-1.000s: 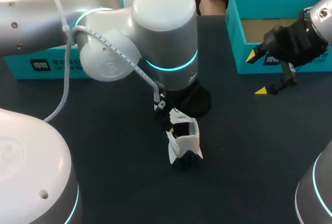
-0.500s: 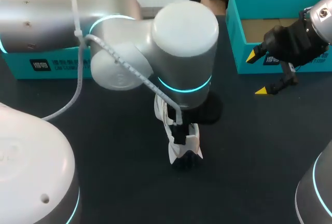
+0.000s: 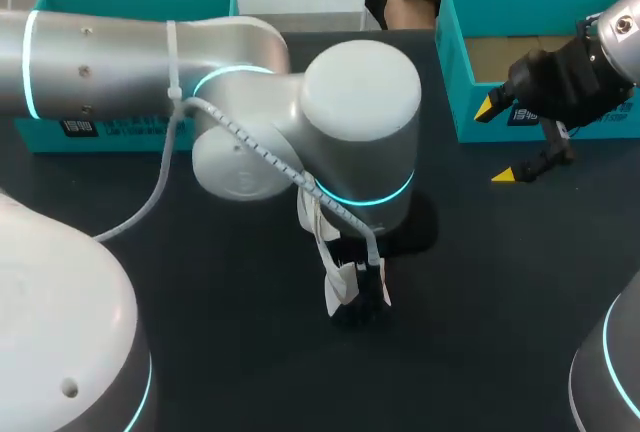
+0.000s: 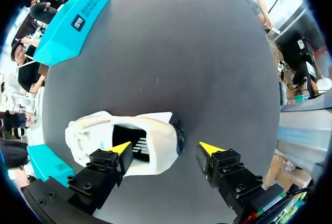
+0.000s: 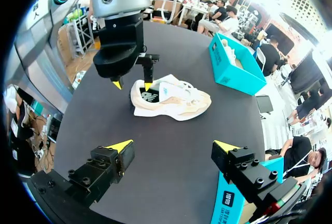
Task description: Take the shoe out of the shoebox, open the shoe tongue, remove and reinsert the insole, then place the shoe into the shoebox
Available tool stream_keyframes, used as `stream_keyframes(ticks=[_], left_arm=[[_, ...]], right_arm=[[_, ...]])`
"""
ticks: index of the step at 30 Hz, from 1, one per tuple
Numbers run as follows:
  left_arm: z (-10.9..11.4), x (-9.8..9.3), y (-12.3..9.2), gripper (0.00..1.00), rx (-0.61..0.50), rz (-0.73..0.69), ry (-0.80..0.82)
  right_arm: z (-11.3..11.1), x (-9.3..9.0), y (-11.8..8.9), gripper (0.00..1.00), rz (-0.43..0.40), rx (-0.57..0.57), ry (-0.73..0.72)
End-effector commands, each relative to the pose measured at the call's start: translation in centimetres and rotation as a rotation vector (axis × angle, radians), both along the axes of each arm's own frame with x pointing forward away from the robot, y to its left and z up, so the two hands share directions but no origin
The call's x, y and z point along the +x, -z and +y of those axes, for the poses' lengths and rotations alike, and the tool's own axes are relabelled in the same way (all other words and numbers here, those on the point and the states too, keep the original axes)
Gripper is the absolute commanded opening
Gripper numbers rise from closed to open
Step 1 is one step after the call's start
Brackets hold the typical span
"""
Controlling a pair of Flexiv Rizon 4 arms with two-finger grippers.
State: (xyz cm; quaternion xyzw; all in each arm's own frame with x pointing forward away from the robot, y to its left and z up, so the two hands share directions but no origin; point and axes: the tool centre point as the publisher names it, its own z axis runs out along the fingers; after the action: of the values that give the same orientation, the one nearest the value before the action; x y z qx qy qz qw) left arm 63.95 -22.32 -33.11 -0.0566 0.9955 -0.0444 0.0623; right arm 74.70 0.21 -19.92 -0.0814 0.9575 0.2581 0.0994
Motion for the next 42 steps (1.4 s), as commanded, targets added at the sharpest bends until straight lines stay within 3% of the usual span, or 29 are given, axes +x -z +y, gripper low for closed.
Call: stream_keyframes(ticks=[1, 15, 16, 18, 25, 28, 30, 31, 34, 42], left_arm=[[-0.1, 0.0, 1.5, 0.82, -0.014, 0.01, 0.004], [-0.4, 0.2, 4.8, 0.79, -0.015, 0.109, -0.025], [-0.4, 0.2, 5.2, 0.76, -0.011, 0.12, -0.026], [-0.4, 0.1, 5.6, 0.49, -0.001, 0.12, -0.025], [-0.4, -0.5, 6.9, 0.44, 0.04, 0.157, -0.003], [-0.2, -0.7, 7.2, 0.25, 0.054, 0.19, -0.001], [0.2, -0.7, 7.0, 0.03, 0.054, 0.213, 0.004], [0.4, -0.6, 6.7, 0.0, 0.07, 0.213, -0.004], [1.3, -0.7, 5.6, 0.0, 0.098, 0.241, 0.004], [3.9, -0.5, -0.3, 0.0, 0.166, 0.186, 0.04]], right_arm=[[0.1, 0.1, 0.1, 1.0, 0.0, -0.003, 0.0], [0.1, 0.1, 0.1, 1.0, 0.0, -0.003, 0.0], [0.1, 0.1, 0.1, 1.0, 0.0, -0.003, 0.0], [0.1, 0.1, 0.1, 1.0, 0.0, -0.003, 0.0], [0.1, 0.1, 0.1, 1.0, 0.0, -0.003, 0.0], [0.1, 0.1, 0.1, 1.0, 0.0, -0.003, 0.0], [0.1, 0.1, 0.1, 1.0, 0.0, -0.003, 0.0], [0.1, 0.1, 0.1, 1.0, 0.0, -0.003, 0.0], [0.1, 0.1, 0.1, 1.0, 0.0, -0.003, 0.0], [0.1, 0.1, 0.1, 1.0, 0.0, -0.003, 0.0]])
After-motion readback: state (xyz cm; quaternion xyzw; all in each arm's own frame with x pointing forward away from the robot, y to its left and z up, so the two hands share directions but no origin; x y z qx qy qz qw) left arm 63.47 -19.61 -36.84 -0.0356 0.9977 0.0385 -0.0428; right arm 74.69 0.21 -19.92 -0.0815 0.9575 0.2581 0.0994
